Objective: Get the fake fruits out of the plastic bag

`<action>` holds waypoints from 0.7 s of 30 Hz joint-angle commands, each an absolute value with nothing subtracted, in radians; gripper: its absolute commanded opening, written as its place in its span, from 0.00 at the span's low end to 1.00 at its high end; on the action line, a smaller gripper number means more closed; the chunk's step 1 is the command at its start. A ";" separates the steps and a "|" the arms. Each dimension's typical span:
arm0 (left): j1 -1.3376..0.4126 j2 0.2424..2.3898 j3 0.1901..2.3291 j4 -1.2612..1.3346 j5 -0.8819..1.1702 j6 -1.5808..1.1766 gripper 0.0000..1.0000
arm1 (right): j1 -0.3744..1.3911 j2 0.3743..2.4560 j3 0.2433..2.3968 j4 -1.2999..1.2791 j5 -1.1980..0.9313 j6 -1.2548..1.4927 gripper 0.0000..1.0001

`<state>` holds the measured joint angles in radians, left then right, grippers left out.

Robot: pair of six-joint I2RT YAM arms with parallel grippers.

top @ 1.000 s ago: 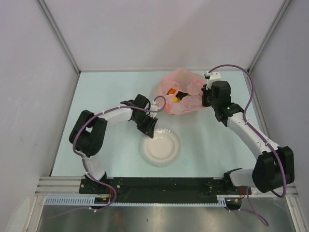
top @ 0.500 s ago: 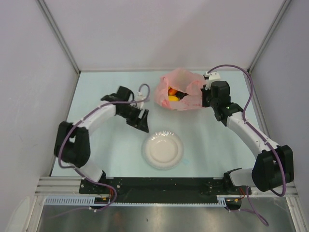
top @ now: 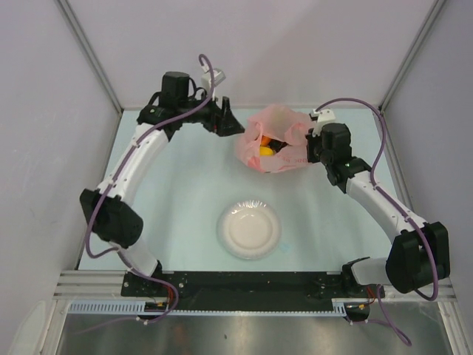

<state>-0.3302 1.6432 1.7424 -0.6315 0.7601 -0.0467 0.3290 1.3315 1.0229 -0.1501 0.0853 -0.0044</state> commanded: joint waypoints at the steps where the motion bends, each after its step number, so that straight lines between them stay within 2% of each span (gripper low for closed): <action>1: -0.371 1.782 1.851 -0.522 0.736 -0.178 0.86 | 0.325 1.347 1.089 -0.103 0.078 -0.015 0.00; 4: -0.408 1.880 1.975 -0.554 0.750 -0.176 0.84 | 0.319 1.361 1.109 -0.106 0.071 -0.005 0.00; 9: -0.439 1.970 2.040 -0.574 0.773 -0.175 0.82 | 0.311 1.371 1.120 -0.113 0.055 0.023 0.00; 15: -0.443 1.990 2.077 -0.604 0.787 -0.163 0.76 | 0.311 1.381 1.118 -0.112 0.043 0.051 0.00; 18: -0.443 1.974 2.079 -0.653 0.822 -0.127 0.68 | 0.313 1.387 1.120 -0.109 0.043 0.051 0.00; 21: -0.440 1.959 2.094 -0.747 0.860 -0.065 0.67 | 0.313 1.393 1.120 -0.110 0.041 0.057 0.00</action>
